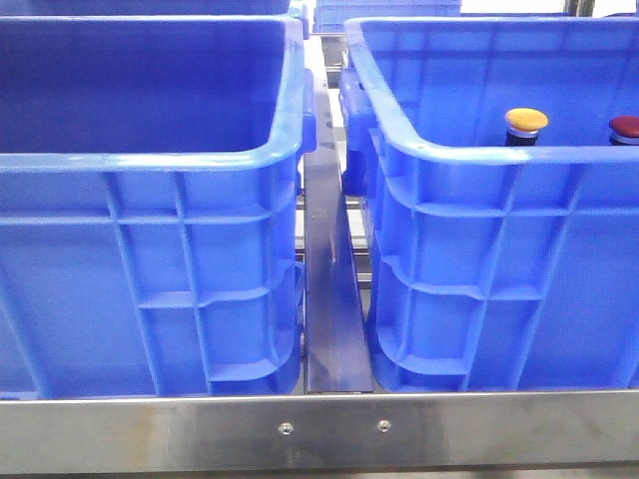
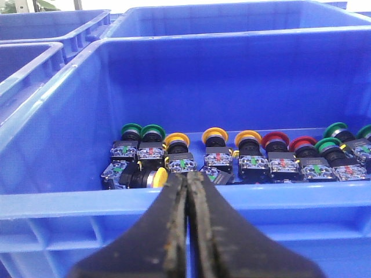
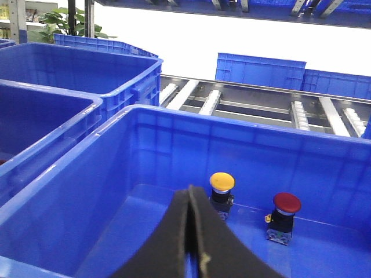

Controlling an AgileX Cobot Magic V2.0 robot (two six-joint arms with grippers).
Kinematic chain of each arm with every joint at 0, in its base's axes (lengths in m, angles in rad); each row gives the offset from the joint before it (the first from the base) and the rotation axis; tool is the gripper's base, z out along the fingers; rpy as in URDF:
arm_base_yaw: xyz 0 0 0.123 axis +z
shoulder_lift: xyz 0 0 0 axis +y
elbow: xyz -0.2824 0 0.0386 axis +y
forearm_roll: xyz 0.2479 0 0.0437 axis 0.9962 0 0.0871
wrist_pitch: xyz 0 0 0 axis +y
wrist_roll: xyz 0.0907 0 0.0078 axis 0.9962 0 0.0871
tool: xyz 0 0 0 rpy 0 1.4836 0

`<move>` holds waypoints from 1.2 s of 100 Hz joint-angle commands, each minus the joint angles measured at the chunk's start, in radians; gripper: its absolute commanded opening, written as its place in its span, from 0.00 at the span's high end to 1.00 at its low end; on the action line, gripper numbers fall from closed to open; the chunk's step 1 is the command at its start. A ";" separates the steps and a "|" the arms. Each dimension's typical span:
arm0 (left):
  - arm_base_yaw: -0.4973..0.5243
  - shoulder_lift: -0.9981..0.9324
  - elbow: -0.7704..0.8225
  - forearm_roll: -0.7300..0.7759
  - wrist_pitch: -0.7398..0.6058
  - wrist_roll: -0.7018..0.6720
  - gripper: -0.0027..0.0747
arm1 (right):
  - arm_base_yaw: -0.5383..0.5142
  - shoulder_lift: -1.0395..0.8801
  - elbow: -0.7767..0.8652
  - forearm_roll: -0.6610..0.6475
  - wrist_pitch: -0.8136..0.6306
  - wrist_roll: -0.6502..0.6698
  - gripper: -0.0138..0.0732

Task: Pick red and yellow buttons and place in box

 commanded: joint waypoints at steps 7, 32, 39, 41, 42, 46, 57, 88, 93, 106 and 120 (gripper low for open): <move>0.003 -0.031 0.018 -0.004 -0.098 -0.013 0.99 | 0.031 0.011 -0.026 0.037 -0.023 -0.006 0.92; 0.003 -0.031 0.018 -0.004 -0.098 -0.013 0.99 | 0.152 0.011 -0.026 0.042 -0.037 -0.006 0.92; 0.003 -0.031 0.018 -0.004 -0.098 -0.013 0.99 | 0.147 0.011 -0.026 0.039 -0.050 -0.006 0.92; 0.003 -0.031 0.018 -0.004 -0.098 -0.013 0.99 | 0.146 0.011 -0.026 0.030 -0.060 -0.006 0.92; 0.003 -0.031 0.018 -0.004 -0.098 -0.013 0.99 | 0.146 0.011 -0.026 0.025 -0.072 -0.006 0.92; 0.003 -0.031 0.018 -0.004 -0.098 -0.013 0.99 | 0.146 0.011 -0.026 -0.018 -0.108 -0.002 0.92; 0.003 -0.031 0.018 -0.004 -0.098 -0.013 0.99 | 0.146 0.011 -0.029 -0.179 -0.157 0.136 0.92; 0.003 -0.031 0.018 -0.004 -0.098 -0.013 0.99 | 0.148 0.010 -0.029 -0.988 -0.312 0.999 0.92; 0.003 -0.031 0.018 -0.004 -0.098 -0.013 0.99 | 0.148 0.002 -0.026 -1.111 -0.360 1.116 0.92; 0.003 -0.031 0.018 -0.004 -0.098 -0.013 0.99 | 0.148 -0.034 0.022 -1.326 -0.494 1.327 0.92; 0.003 -0.031 0.018 -0.004 -0.098 -0.013 0.99 | 0.148 -0.105 0.168 -1.420 -0.640 1.470 0.92</move>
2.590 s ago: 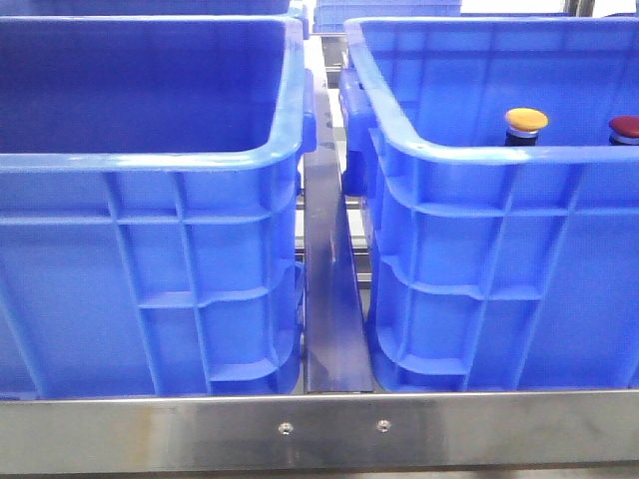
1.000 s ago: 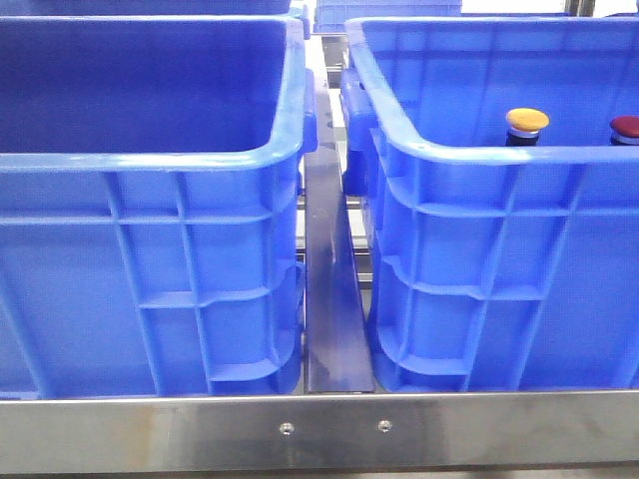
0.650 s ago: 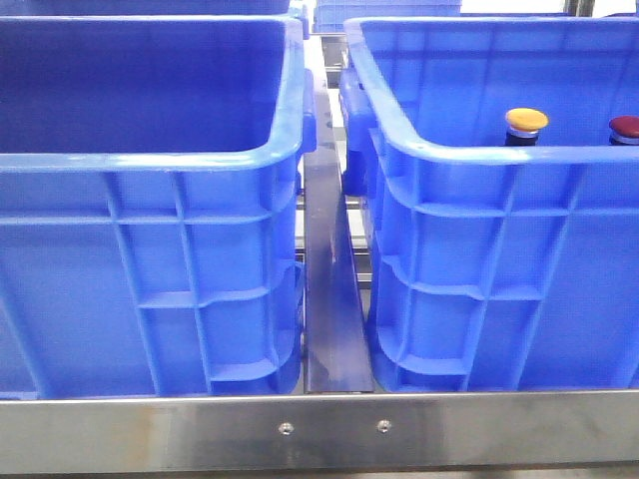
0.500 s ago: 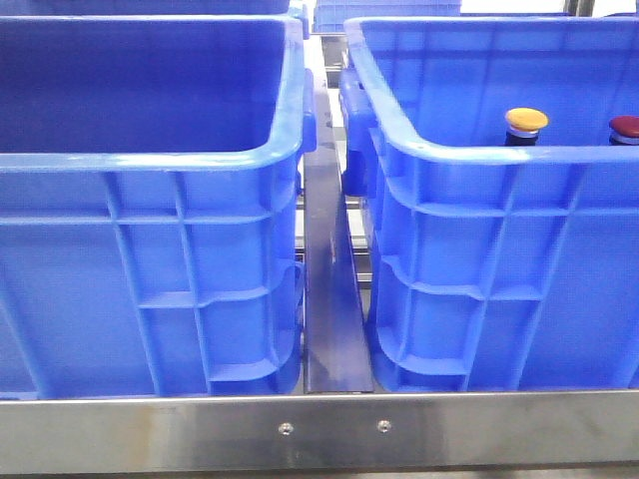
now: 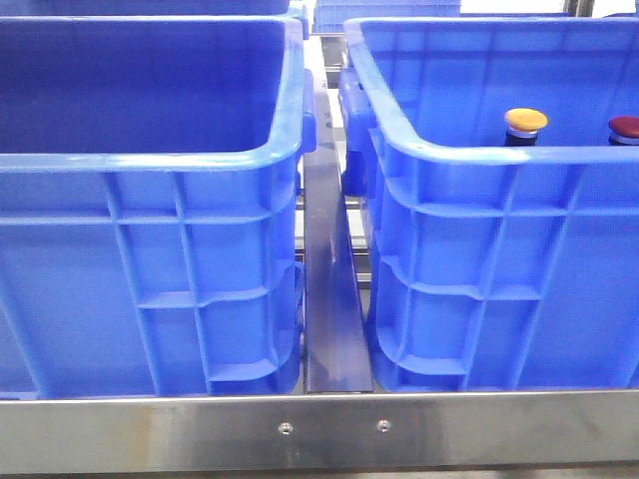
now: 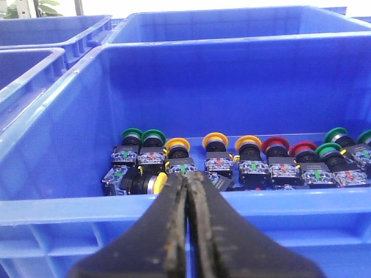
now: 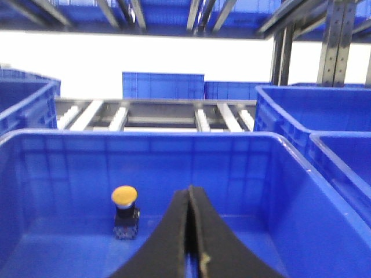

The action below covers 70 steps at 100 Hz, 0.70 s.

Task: Pick red and yellow buttons and place in box

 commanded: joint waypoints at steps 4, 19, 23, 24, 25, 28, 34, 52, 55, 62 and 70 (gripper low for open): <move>0.003 -0.031 0.018 -0.004 -0.083 -0.013 0.99 | 0.000 -0.065 0.107 -0.089 -0.186 0.125 0.92; 0.003 -0.031 0.018 -0.004 -0.080 -0.013 0.99 | 0.019 -0.092 0.168 -0.168 -0.098 0.227 0.92; 0.003 -0.031 0.018 -0.004 -0.080 -0.013 0.99 | 0.028 -0.091 0.165 -0.174 -0.071 0.227 0.92; 0.003 -0.031 0.018 -0.004 -0.080 -0.013 0.99 | 0.032 -0.091 0.165 -0.176 -0.069 0.227 0.92; 0.003 -0.031 0.018 -0.004 -0.080 -0.013 0.99 | 0.034 -0.090 0.165 -0.175 -0.069 0.227 0.92; 0.003 -0.031 0.018 -0.004 -0.080 -0.013 0.99 | 0.041 -0.091 0.165 -0.175 -0.065 0.226 0.92; 0.003 -0.031 0.018 -0.004 -0.080 -0.013 0.99 | 0.054 -0.091 0.165 -0.175 -0.060 0.224 0.92; 0.003 -0.031 0.018 -0.004 -0.080 -0.013 0.99 | 0.058 -0.091 0.165 -0.125 -0.046 0.162 0.92; 0.003 -0.031 0.018 -0.004 -0.080 -0.013 0.99 | 0.058 -0.091 0.165 -0.108 -0.038 0.138 0.92; 0.003 -0.031 0.018 -0.004 -0.080 -0.013 0.99 | 0.058 -0.091 0.165 -0.075 -0.020 0.096 0.92; 0.003 -0.031 0.018 -0.004 -0.080 -0.013 0.99 | 0.058 -0.091 0.165 -0.068 -0.004 0.087 0.92</move>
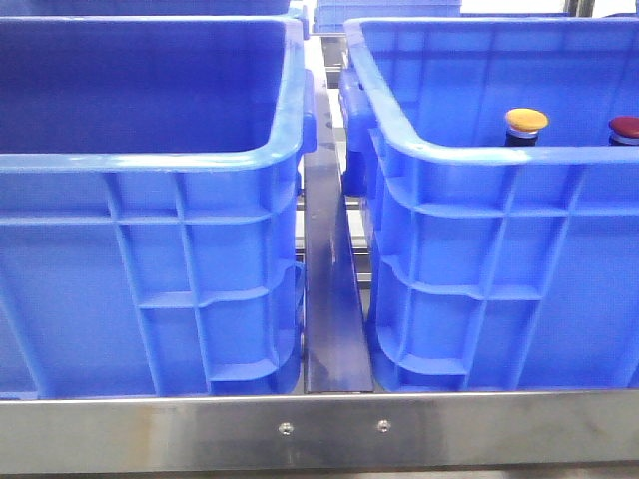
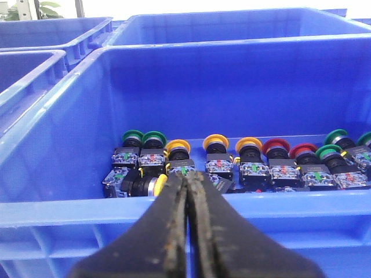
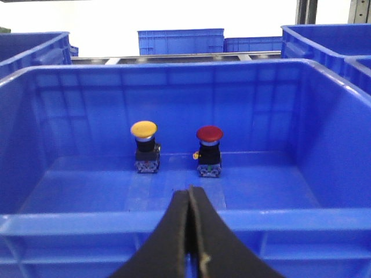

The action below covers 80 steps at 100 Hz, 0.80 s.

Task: Pick red and yellow buttons and place in box

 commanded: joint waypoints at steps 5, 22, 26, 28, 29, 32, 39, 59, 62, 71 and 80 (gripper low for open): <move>0.003 -0.031 0.020 -0.004 -0.076 -0.013 0.99 | 0.001 -0.022 0.006 0.019 -0.048 -0.034 0.92; 0.003 -0.031 0.020 -0.004 -0.076 -0.013 0.99 | 0.001 -0.022 0.006 0.019 -0.050 -0.034 0.92; 0.003 -0.031 0.020 -0.004 -0.076 -0.013 0.99 | 0.001 -0.022 0.006 0.019 -0.046 -0.034 0.92; 0.003 -0.031 0.020 -0.004 -0.076 -0.013 0.99 | 0.001 -0.022 0.006 0.019 -0.046 -0.034 0.92; 0.003 -0.031 0.020 -0.004 -0.076 -0.013 0.99 | 0.001 -0.022 0.006 0.019 -0.046 -0.034 0.92; 0.003 -0.031 0.020 -0.004 -0.076 -0.013 0.99 | 0.001 -0.022 0.006 0.019 -0.045 -0.034 0.92; 0.003 -0.031 0.020 -0.004 -0.076 -0.013 0.99 | 0.001 -0.022 0.006 0.019 -0.045 -0.034 0.92; 0.003 -0.031 0.020 -0.004 -0.076 -0.013 0.99 | 0.001 -0.022 0.006 0.019 -0.045 -0.034 0.92; 0.003 -0.031 0.020 -0.004 -0.076 -0.013 0.99 | 0.001 -0.022 0.006 0.019 -0.045 -0.034 0.92; 0.003 -0.031 0.020 -0.004 -0.076 -0.013 0.99 | 0.001 -0.022 0.006 0.019 -0.045 -0.034 0.92; 0.003 -0.031 0.020 -0.004 -0.076 -0.013 0.99 | 0.001 -0.022 0.006 0.019 -0.045 -0.034 0.92</move>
